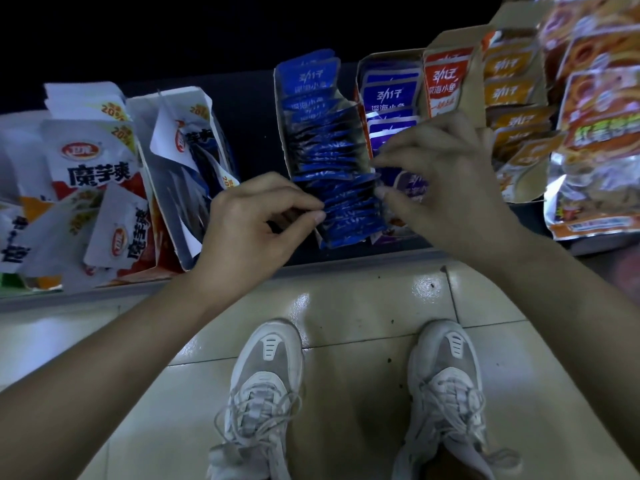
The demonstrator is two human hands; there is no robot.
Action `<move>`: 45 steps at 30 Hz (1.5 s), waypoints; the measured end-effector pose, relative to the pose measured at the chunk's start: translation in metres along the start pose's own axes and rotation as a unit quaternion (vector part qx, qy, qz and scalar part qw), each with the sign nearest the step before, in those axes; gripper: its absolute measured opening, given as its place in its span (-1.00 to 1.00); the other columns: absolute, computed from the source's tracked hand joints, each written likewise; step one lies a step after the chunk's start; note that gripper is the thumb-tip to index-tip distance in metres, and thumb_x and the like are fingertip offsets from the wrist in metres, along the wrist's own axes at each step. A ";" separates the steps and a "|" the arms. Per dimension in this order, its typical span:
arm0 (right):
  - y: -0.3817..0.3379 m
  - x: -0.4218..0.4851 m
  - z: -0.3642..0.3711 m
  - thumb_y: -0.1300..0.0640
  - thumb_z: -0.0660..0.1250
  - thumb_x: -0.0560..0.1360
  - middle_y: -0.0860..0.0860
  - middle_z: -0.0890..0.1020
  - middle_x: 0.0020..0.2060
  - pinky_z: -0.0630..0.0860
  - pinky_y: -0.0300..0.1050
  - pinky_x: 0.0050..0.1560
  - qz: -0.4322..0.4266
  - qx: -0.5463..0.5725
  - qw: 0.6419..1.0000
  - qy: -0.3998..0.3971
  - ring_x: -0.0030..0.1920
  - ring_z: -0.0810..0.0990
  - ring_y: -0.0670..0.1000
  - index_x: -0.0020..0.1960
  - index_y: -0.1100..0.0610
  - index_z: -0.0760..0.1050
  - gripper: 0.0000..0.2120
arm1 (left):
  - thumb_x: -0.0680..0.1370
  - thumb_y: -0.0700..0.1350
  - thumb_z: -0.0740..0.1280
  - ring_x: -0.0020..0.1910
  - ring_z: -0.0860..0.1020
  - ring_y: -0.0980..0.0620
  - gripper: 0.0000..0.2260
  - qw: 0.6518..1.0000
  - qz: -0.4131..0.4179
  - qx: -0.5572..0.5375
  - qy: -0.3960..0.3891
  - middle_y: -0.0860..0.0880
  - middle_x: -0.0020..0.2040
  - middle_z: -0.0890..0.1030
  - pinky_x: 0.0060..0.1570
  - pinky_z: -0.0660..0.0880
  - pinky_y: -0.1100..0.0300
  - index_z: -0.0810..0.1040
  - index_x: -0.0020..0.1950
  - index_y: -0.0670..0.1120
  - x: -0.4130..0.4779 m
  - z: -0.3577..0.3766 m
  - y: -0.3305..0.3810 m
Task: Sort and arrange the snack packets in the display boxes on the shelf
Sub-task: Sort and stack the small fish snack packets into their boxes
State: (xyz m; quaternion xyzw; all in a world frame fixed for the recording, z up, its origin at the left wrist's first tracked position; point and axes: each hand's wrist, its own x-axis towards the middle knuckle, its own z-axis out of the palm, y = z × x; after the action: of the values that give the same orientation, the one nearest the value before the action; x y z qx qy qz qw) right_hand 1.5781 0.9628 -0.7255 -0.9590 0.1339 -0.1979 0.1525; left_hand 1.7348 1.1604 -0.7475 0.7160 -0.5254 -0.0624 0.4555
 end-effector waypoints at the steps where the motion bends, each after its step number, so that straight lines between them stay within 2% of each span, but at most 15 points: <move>1: -0.001 0.004 0.004 0.00 0.35 0.50 -0.06 0.64 0.10 0.12 -0.10 0.06 -0.010 -0.019 1.000 -0.008 0.20 0.46 0.15 0.17 0.05 0.63 -0.71 | 0.54 -0.24 0.51 -0.20 0.63 0.07 -0.96 1.000 0.001 0.003 0.004 -0.07 -0.14 0.66 -0.21 0.55 0.22 0.74 -0.04 -0.19 0.000 0.001 0.000; 3: -0.003 0.010 0.010 0.05 0.36 0.48 -0.06 0.66 0.04 0.11 -0.08 0.04 -0.022 -0.037 0.999 -0.021 0.15 0.48 0.17 0.11 0.06 0.66 -0.76 | 0.54 -0.25 0.50 -0.21 0.63 0.08 -0.97 1.000 -0.004 0.005 0.006 -0.06 -0.15 0.66 -0.21 0.55 0.23 0.74 -0.05 -0.19 -0.001 0.004 -0.001; 7: -0.003 0.019 0.009 0.12 0.51 0.40 -0.04 0.71 -0.05 0.26 0.09 0.07 -0.010 -0.050 0.997 -0.050 0.10 0.50 0.18 0.03 0.06 0.69 -0.80 | 0.53 -0.22 0.51 -0.21 0.63 0.09 -0.95 1.000 -0.018 0.007 -0.002 -0.05 -0.14 0.67 -0.18 0.54 0.28 0.75 -0.03 -0.17 0.004 0.008 -0.001; 13: -0.003 0.024 0.014 0.12 0.50 0.39 -0.07 0.69 -0.17 0.25 0.07 0.11 -0.042 -0.022 0.998 -0.051 0.06 0.51 0.15 -0.03 0.05 0.71 -0.84 | 0.50 -0.18 0.53 -0.30 0.57 0.13 -0.91 0.998 -0.034 0.020 -0.039 -0.01 -0.19 0.62 -0.26 0.47 0.35 0.75 -0.01 -0.11 0.012 0.007 -0.001; 16: 0.000 0.020 0.005 0.11 0.53 0.39 -0.06 0.60 -0.04 0.34 0.14 0.20 -0.001 0.026 0.998 -0.064 0.16 0.48 0.10 0.09 0.03 0.67 -0.72 | 0.53 -0.19 0.50 -0.26 0.59 0.11 -0.91 0.999 -0.016 0.039 -0.020 -0.02 -0.14 0.63 -0.25 0.54 0.24 0.75 0.02 -0.14 0.006 0.004 0.003; 19: 0.010 0.014 -0.012 0.01 0.47 0.38 -0.10 0.54 0.14 0.45 0.26 0.22 0.051 0.073 0.993 -0.081 0.30 0.44 0.08 0.27 0.01 0.56 -0.54 | 0.54 -0.18 0.48 -0.24 0.58 0.03 -0.92 0.997 0.035 0.059 0.020 -0.06 -0.15 0.61 -0.24 0.51 0.17 0.71 -0.09 -0.19 -0.004 0.000 0.014; 23: 0.020 0.000 -0.014 -0.08 0.42 0.40 -0.03 0.57 0.24 0.48 0.28 0.20 0.068 0.099 0.989 -0.083 0.32 0.44 0.04 0.33 0.03 0.51 -0.48 | 0.54 0.07 0.49 -0.02 0.57 -0.08 -0.68 0.983 0.095 0.142 -0.065 -0.06 0.03 0.66 -0.02 0.51 0.05 0.70 0.15 -0.14 -0.018 0.007 0.013; 26: 0.017 -0.006 -0.002 -0.12 0.32 0.47 -0.01 0.57 0.28 0.45 0.25 0.25 0.062 0.095 0.992 -0.061 0.34 0.46 0.05 0.36 0.04 0.51 -0.51 | 0.59 0.03 0.45 -0.05 0.57 -0.13 -0.75 0.977 0.108 0.179 -0.040 -0.06 0.02 0.67 -0.11 0.52 -0.04 0.71 0.15 -0.11 -0.020 0.016 0.010; 28: 0.014 -0.009 0.007 -0.05 0.34 0.52 -0.01 0.56 0.32 0.37 0.09 0.37 0.046 0.075 0.995 -0.045 0.36 0.46 0.06 0.37 0.08 0.51 -0.54 | 0.61 -0.03 0.44 -0.12 0.58 -0.13 -0.83 0.973 0.127 0.194 -0.010 -0.05 -0.06 0.68 -0.20 0.49 -0.07 0.74 0.06 -0.10 -0.019 0.020 0.009; 30: 0.012 -0.013 0.012 0.04 0.37 0.53 0.00 0.55 0.34 0.26 -0.11 0.38 0.037 0.053 0.998 -0.026 0.39 0.45 0.05 0.38 0.09 0.50 -0.56 | 0.61 -0.07 0.43 -0.16 0.58 -0.13 -0.86 0.968 0.138 0.208 0.003 -0.04 -0.12 0.68 -0.25 0.47 -0.06 0.75 -0.01 -0.11 -0.018 0.021 0.008; 32: 0.010 -0.015 0.013 0.03 0.36 0.53 -0.01 0.55 0.34 0.23 -0.13 0.34 0.026 0.035 0.999 -0.016 0.39 0.44 0.05 0.38 0.08 0.50 -0.56 | 0.61 -0.10 0.42 -0.18 0.58 -0.14 -0.85 0.963 0.146 0.226 0.009 -0.04 -0.15 0.68 -0.27 0.45 -0.06 0.74 -0.06 -0.13 -0.019 0.018 0.007; 35: 0.005 -0.011 0.009 -0.05 0.35 0.51 -0.02 0.57 0.31 0.20 -0.09 0.27 0.004 0.025 1.000 0.000 0.36 0.46 0.08 0.33 0.06 0.55 -0.57 | 0.60 -0.14 0.42 -0.20 0.58 -0.17 -0.85 0.955 0.155 0.254 0.013 -0.04 -0.18 0.68 -0.26 0.41 -0.05 0.73 -0.12 -0.15 -0.019 0.008 0.007; 38: -0.004 -0.002 0.006 -0.05 0.45 0.47 -0.05 0.61 0.22 0.19 -0.04 0.18 -0.036 0.002 0.999 0.021 0.29 0.47 0.12 0.16 0.03 0.65 -0.69 | 0.59 -0.19 0.43 -0.20 0.57 -0.17 -0.87 0.944 0.166 0.284 0.011 -0.04 -0.18 0.68 -0.22 0.35 0.02 0.72 -0.13 -0.16 -0.019 -0.004 0.006; 41: -0.013 0.010 0.011 -0.08 0.49 0.40 -0.09 0.63 0.12 0.14 -0.01 0.14 -0.061 -0.049 0.997 0.001 0.23 0.45 0.14 0.05 0.00 0.67 -0.73 | 0.55 -0.24 0.45 -0.18 0.58 -0.16 -0.93 0.934 0.176 0.312 0.006 -0.03 -0.16 0.68 -0.20 0.33 0.02 0.72 -0.12 -0.14 -0.020 -0.017 0.003; 45: -0.018 0.022 0.025 -0.02 0.49 0.37 -0.08 0.68 -0.10 0.14 0.05 0.10 -0.094 -0.100 0.990 -0.032 0.07 0.52 0.17 0.00 0.05 0.68 -0.75 | 0.57 -0.13 0.45 -0.18 0.59 -0.12 -0.89 0.942 0.163 0.294 -0.022 0.01 -0.15 0.70 -0.17 0.36 0.02 0.74 -0.11 -0.09 -0.022 -0.025 0.003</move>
State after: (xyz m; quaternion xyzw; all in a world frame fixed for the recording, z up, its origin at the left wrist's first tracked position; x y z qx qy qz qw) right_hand 1.6115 0.9787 -0.7340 -0.9836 0.0570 -0.1662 0.0403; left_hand 1.7366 1.1928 -0.7396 0.7213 -0.6397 0.1540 0.2166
